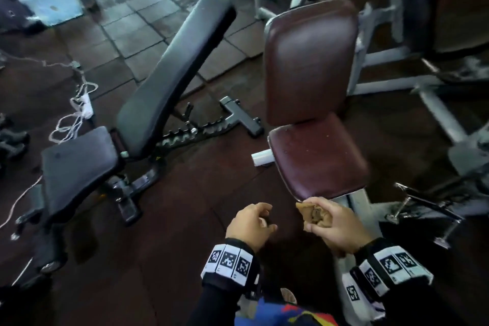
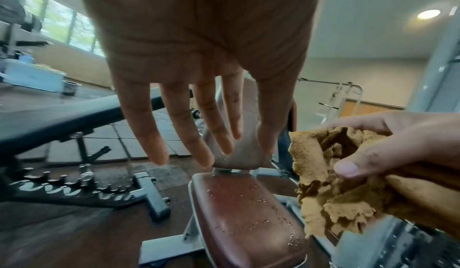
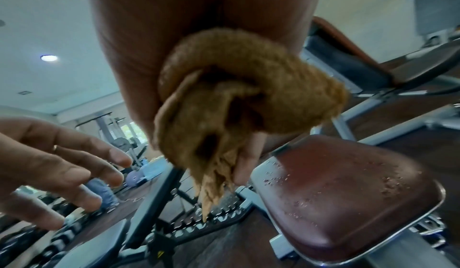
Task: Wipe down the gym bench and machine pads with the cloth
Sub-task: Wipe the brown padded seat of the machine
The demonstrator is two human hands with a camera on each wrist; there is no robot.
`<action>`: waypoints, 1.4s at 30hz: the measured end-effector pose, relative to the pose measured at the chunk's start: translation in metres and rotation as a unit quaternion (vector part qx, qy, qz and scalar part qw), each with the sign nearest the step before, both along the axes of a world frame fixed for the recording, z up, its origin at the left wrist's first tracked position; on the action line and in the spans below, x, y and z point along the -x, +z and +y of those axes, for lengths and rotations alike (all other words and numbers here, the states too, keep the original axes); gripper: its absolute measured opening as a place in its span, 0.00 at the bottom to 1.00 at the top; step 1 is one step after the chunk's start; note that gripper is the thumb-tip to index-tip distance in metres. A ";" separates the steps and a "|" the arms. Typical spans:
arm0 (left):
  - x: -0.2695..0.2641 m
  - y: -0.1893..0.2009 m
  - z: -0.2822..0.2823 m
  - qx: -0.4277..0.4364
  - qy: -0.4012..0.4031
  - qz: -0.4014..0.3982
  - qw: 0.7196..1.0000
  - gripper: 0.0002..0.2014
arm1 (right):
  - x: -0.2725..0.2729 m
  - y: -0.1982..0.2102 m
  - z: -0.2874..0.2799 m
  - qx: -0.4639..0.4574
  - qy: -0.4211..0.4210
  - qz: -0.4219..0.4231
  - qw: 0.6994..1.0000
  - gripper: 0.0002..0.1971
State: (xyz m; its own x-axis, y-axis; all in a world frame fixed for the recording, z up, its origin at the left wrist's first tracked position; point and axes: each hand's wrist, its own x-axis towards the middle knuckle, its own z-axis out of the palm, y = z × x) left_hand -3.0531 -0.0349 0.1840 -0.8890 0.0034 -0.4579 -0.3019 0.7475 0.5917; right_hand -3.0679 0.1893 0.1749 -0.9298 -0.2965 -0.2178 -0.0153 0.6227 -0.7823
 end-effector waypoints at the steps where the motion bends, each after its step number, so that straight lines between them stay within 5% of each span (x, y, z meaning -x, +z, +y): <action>1: 0.016 -0.001 0.004 0.002 -0.018 -0.002 1.000 0.23 | 0.007 -0.001 0.004 -0.005 -0.015 0.003 1.000 0.23; 15: 0.228 -0.022 0.057 0.017 -0.294 0.007 0.956 0.24 | 0.118 -0.027 0.032 0.005 -0.252 -0.028 0.967 0.25; 27: 0.284 -0.109 0.121 0.030 -0.332 -0.090 0.938 0.20 | 0.165 -0.121 0.089 -0.053 -0.360 -0.111 0.925 0.30; 42: 0.325 -0.262 0.122 0.224 -0.387 -0.010 0.895 0.36 | 0.201 -0.253 0.131 -0.229 -0.338 -0.091 0.909 0.35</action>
